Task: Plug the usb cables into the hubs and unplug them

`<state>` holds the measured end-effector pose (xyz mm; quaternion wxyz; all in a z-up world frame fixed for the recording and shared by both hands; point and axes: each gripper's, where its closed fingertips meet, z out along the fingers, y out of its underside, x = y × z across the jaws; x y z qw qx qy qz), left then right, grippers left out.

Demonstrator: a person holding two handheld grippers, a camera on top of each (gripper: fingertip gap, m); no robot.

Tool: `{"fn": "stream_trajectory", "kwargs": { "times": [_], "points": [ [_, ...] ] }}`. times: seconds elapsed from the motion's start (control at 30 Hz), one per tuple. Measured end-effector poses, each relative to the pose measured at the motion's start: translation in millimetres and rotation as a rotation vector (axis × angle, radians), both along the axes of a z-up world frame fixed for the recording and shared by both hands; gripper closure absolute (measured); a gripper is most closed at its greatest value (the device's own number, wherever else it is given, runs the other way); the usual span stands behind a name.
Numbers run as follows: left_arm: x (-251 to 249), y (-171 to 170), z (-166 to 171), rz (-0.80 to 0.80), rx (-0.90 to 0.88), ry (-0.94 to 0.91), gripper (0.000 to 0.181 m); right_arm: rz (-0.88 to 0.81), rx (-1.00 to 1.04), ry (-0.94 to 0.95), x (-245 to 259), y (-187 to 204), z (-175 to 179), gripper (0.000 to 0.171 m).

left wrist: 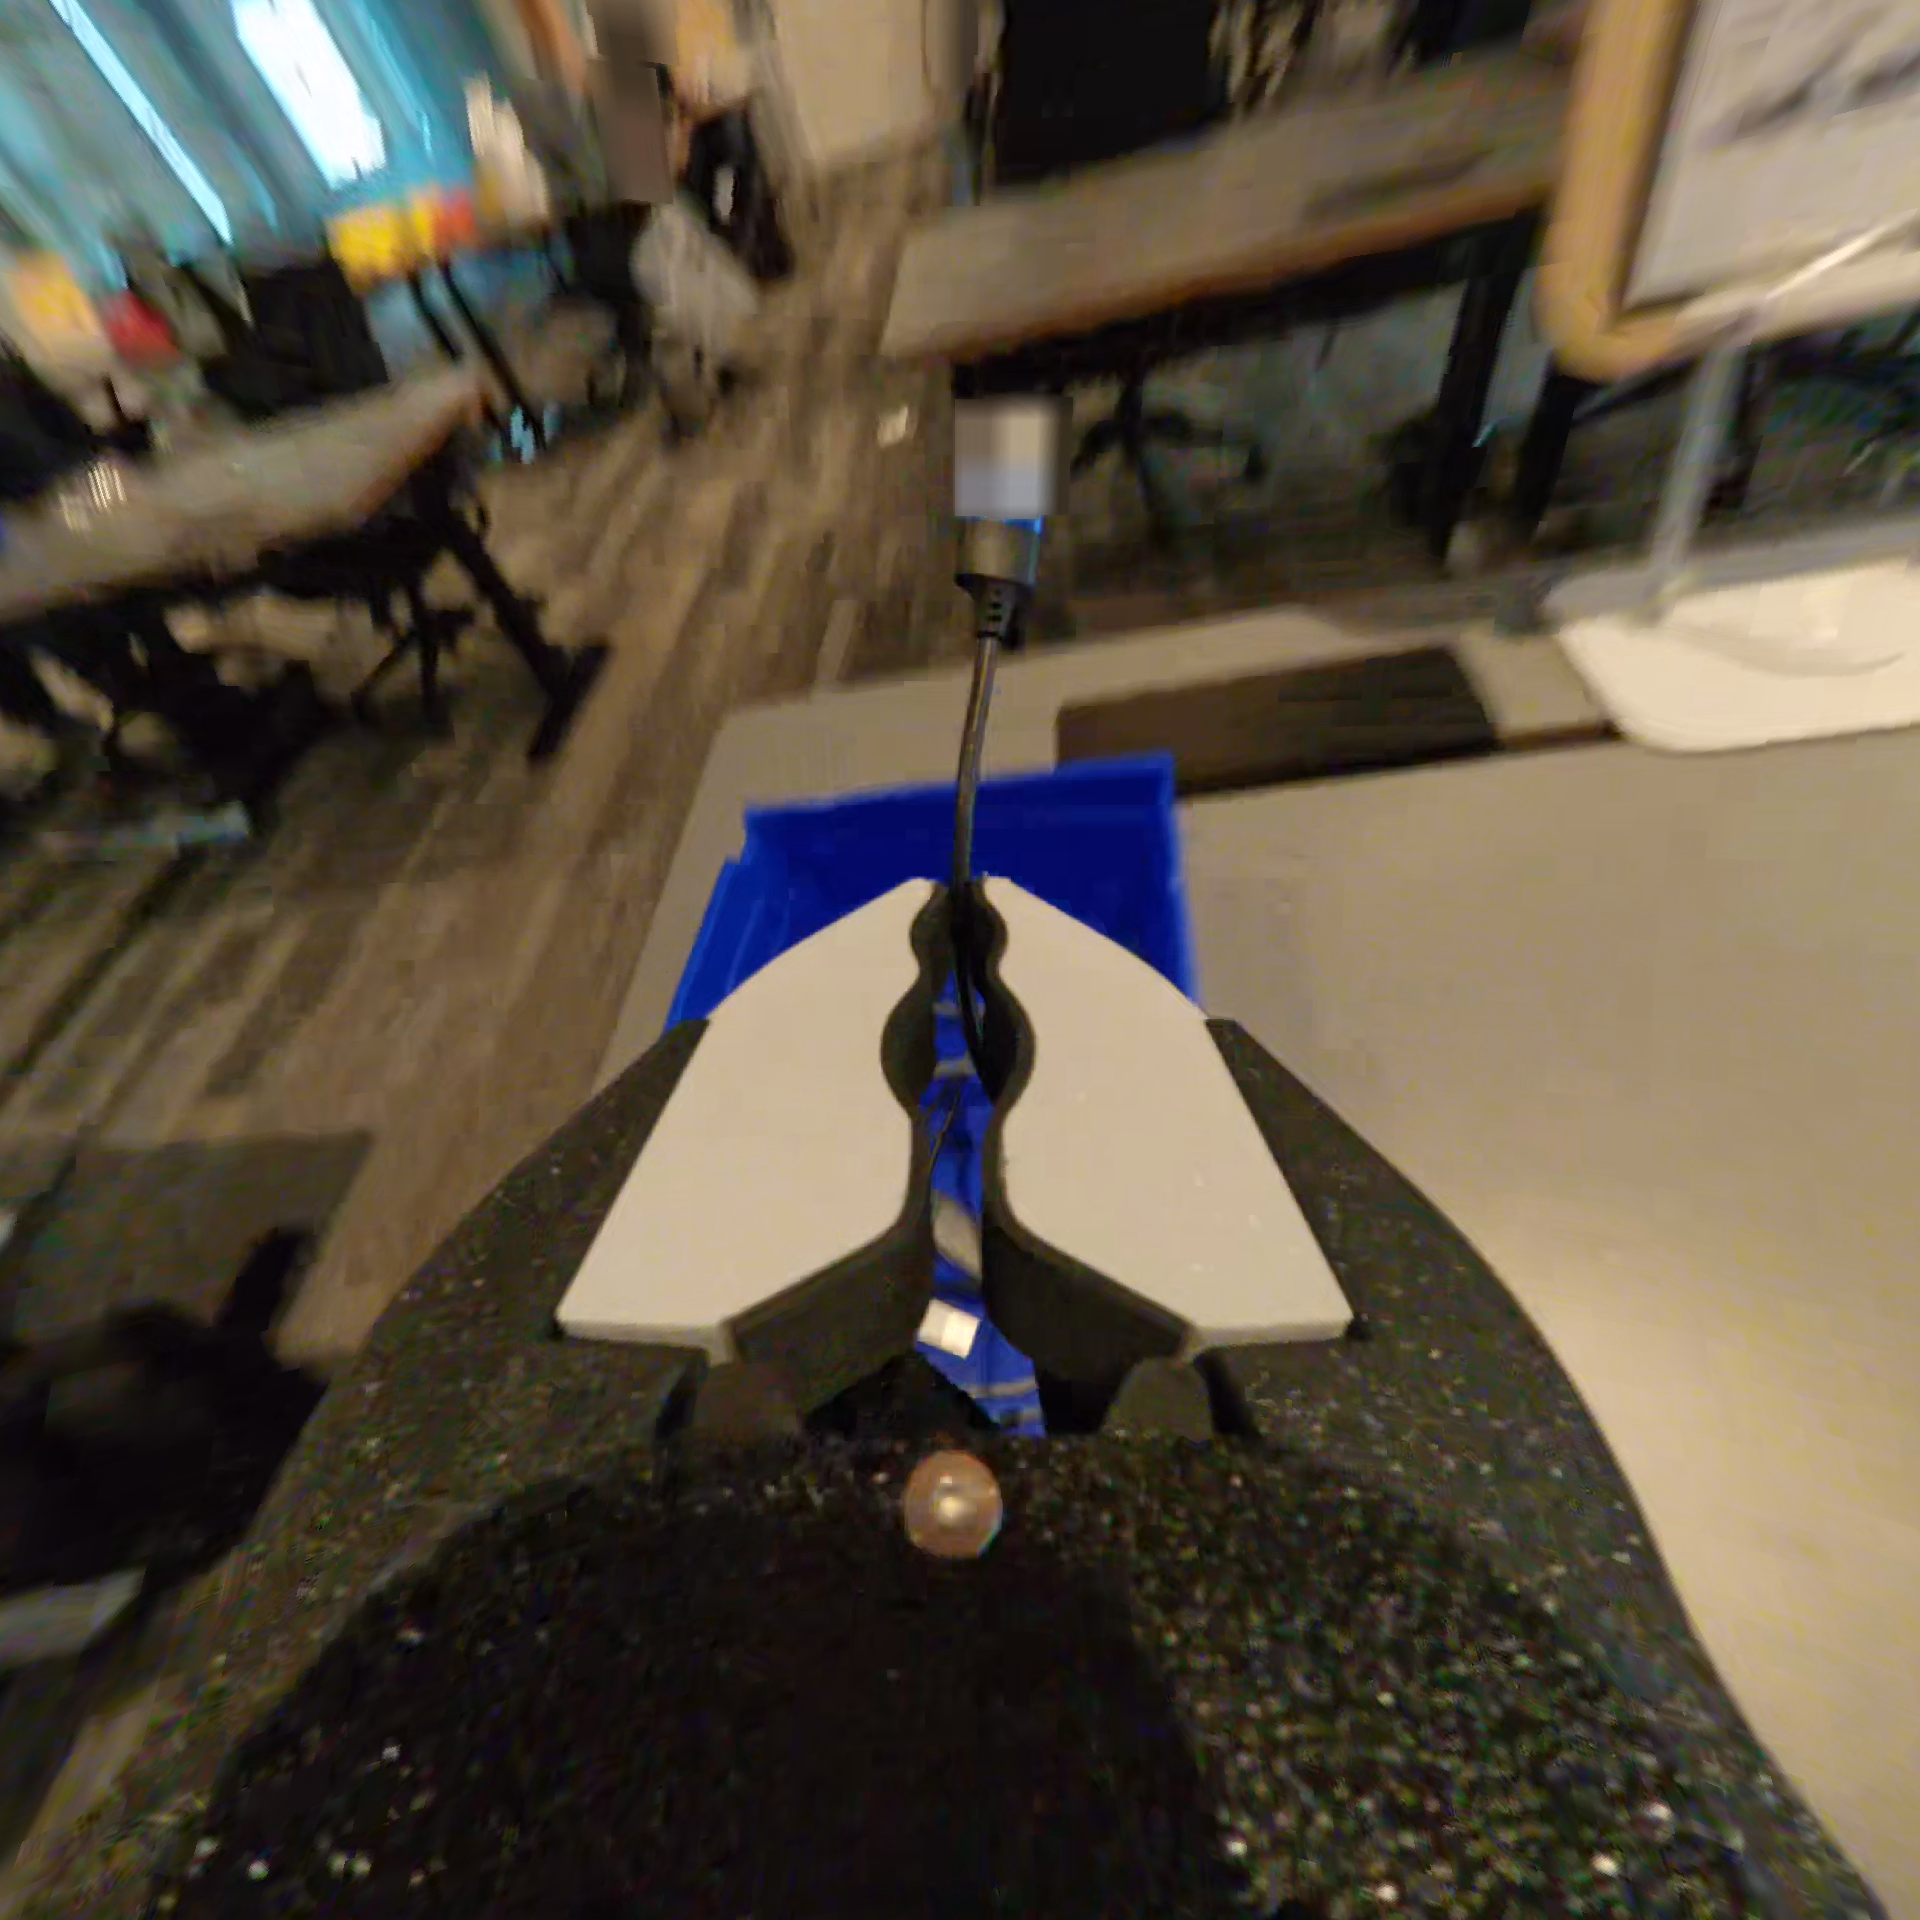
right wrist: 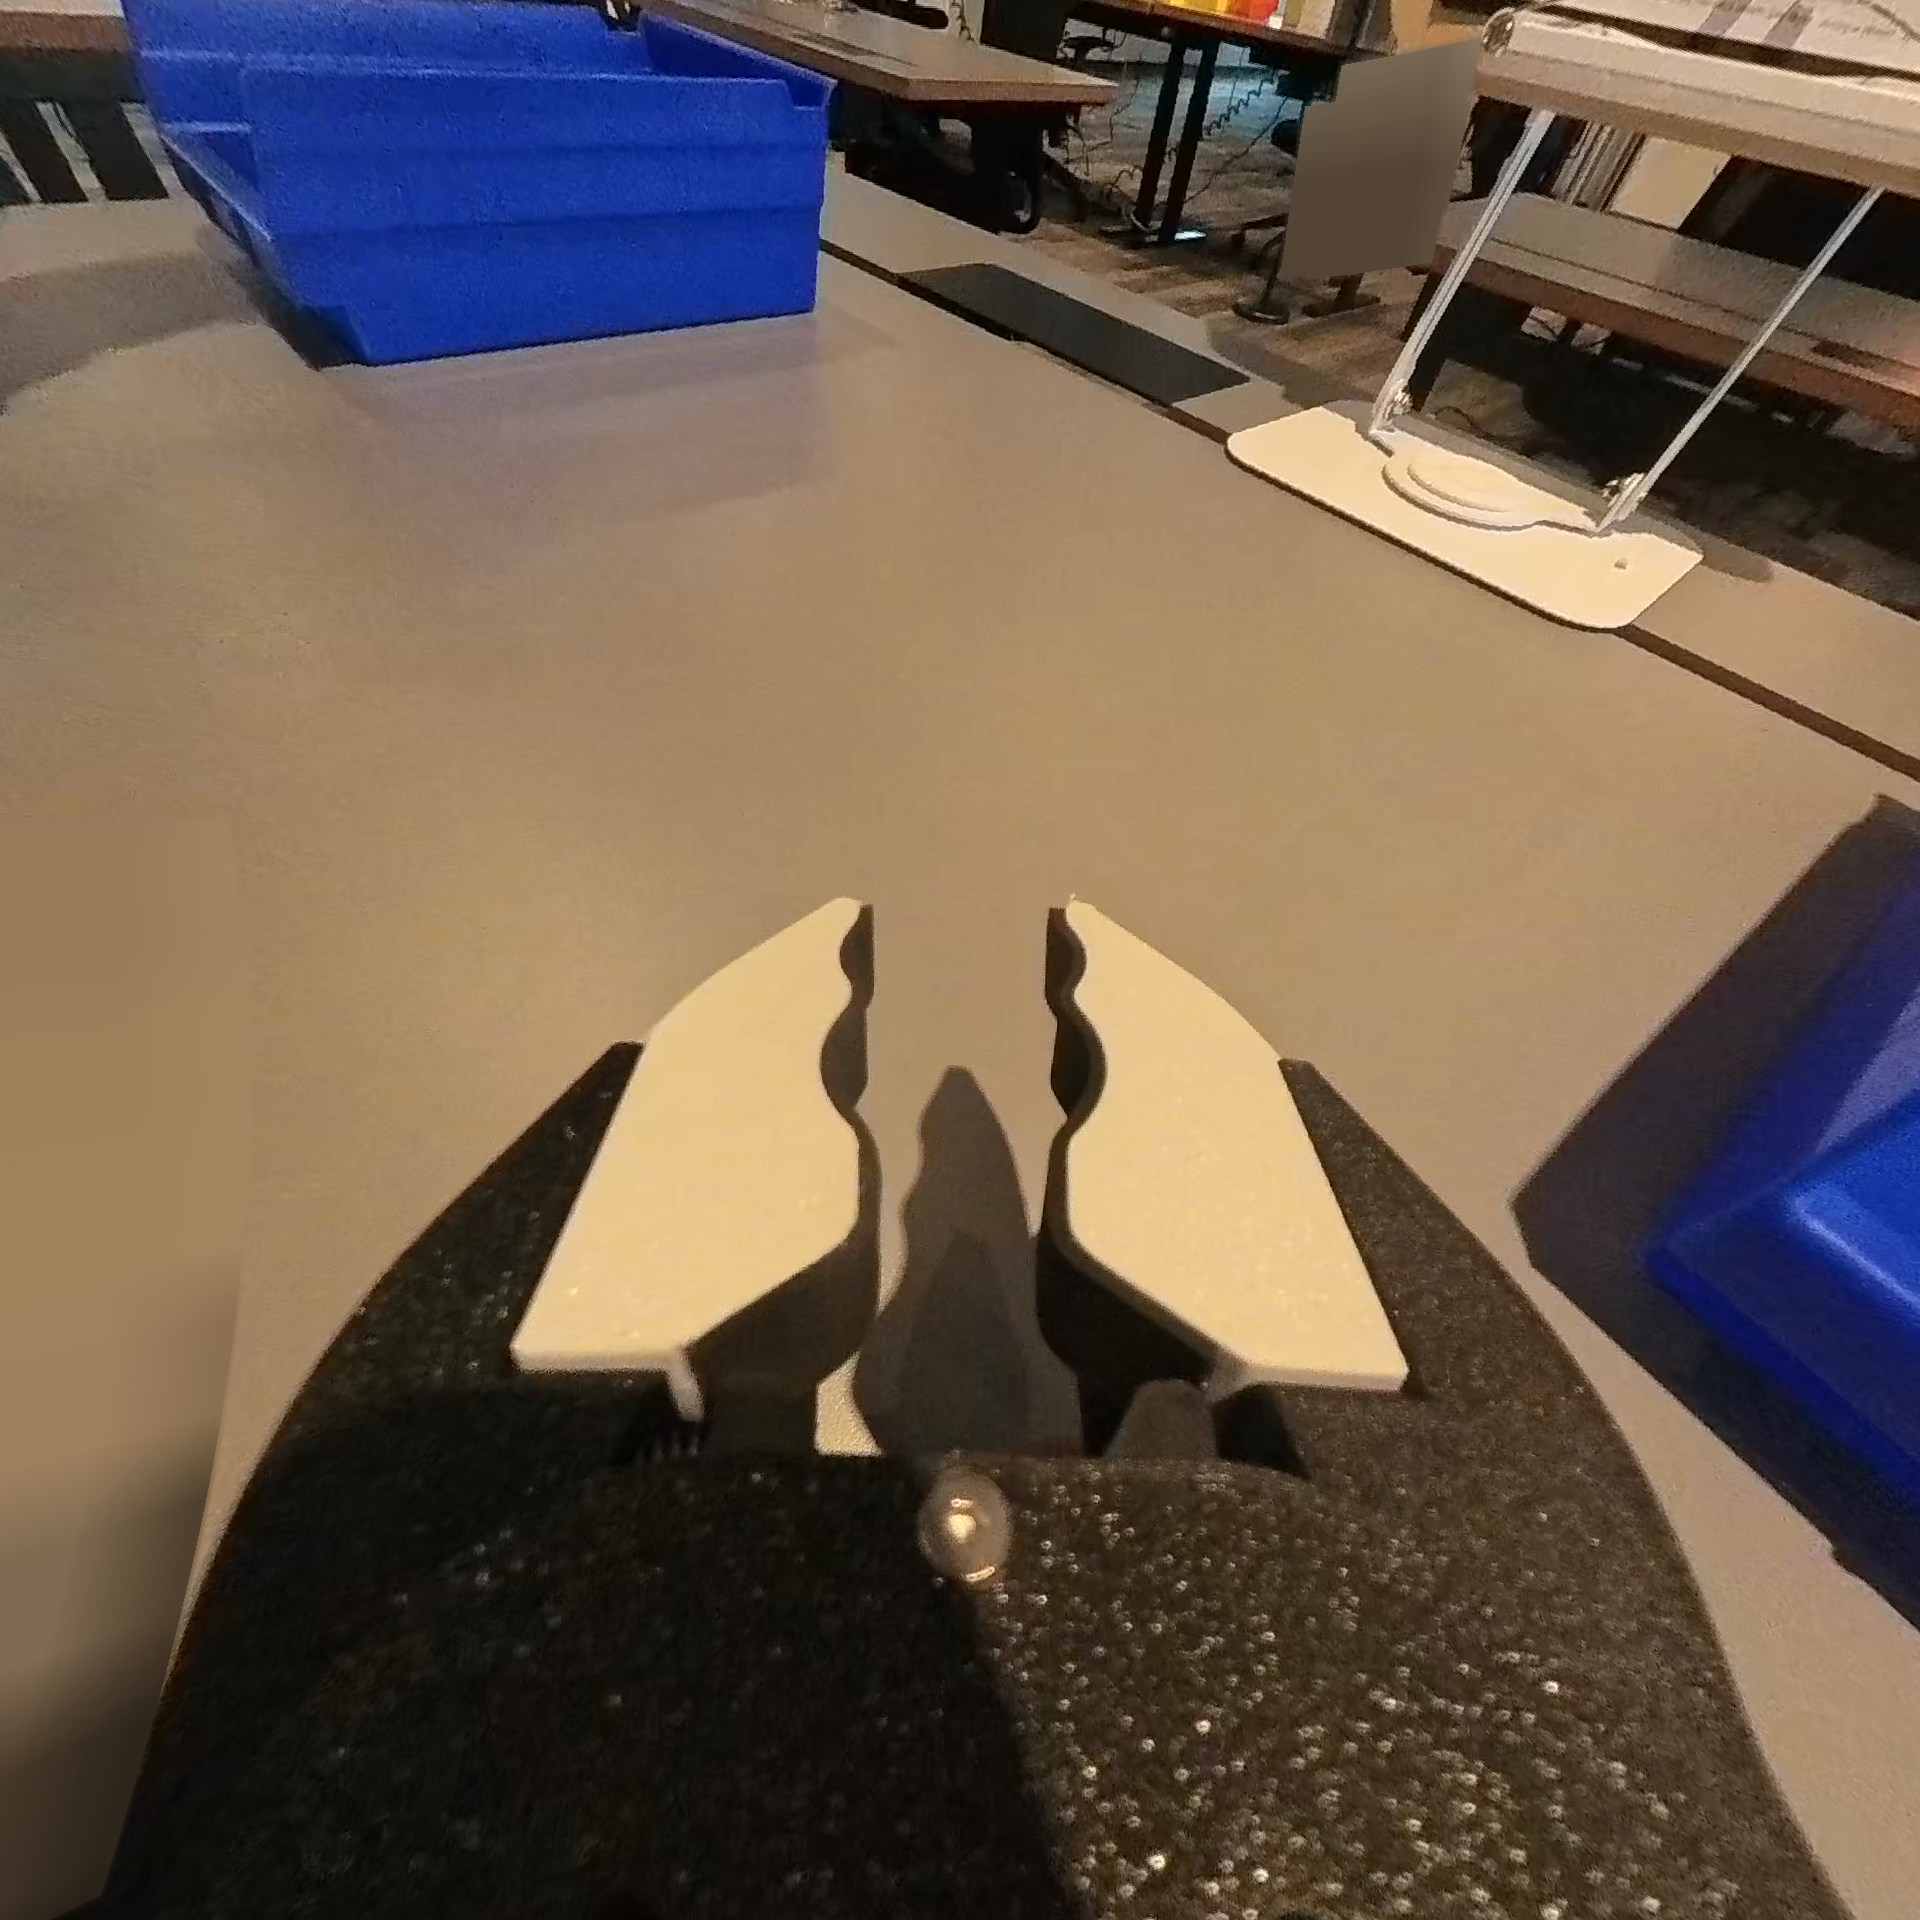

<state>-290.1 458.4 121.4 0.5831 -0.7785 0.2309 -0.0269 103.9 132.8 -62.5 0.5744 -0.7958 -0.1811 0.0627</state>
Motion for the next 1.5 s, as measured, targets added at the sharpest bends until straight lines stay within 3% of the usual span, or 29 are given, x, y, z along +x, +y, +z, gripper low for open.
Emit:
{"fn": "stream_trajectory", "kwargs": {
  "times": [0.13, 0.23, 0.3, 0.37, 0.6, 0.7, 0.93, 1.03, 1.13, 1.23, 1.33, 1.5],
  "points": [
    [69, -66, 80, -0.235, 0.241, -0.106, 0.178, -0.003, 0.012, 0.002, 1, -1, 2, 0.14],
    [128, -116, 100, -0.459, 0.291, -0.196, 0.179, -0.002, 0.017, 0.016, 1, -2, 3, 0.14],
    [164, -136, 87, -0.566, 0.255, -0.207, 0.179, -0.003, 0.029, 0.035, 3, -3, 5, 0.14],
    [203, -149, 53, -0.677, 0.153, -0.206, 0.178, -0.006, 0.046, 0.063, 5, -4, 9, 0.14],
    [302, -174, -126, -0.885, -0.323, -0.159, 0.178, -0.045, 0.116, 0.225, 22, -7, 25, 0.143],
    [315, -181, -175, -0.901, -0.436, -0.075, 0.178, -0.067, 0.128, 0.27, 28, -7, 27, 0.143],
    [323, -192, -205, -0.946, -0.445, 0.053, 0.177, -0.023, 0.088, 0.237, 18, -2, 22, 0.142],
    [324, -188, -211, -0.925, -0.433, 0.073, 0.154, 0.028, 0.013, 0.174, 7, 4, 11, 0.139],
    [322, -178, -207, -0.904, -0.37, 0.071, 0.141, 0.049, -0.014, -0.07, 6, 17, 4, 0.138],
    [318, -160, -188, -0.867, -0.251, 0.013, 0.136, 0.158, 0.029, -0.355, -1, 39, 13, 0.139],
    [310, -141, -176, -0.806, -0.186, -0.053, 0.136, 0.302, 0.023, -0.508, -9, 77, 19, 0.141],
    [297, -121, -178, -0.723, -0.173, -0.083, 0.138, 0.484, -0.209, -0.441, -15, 135, -21, 0.129]
  ]
}}
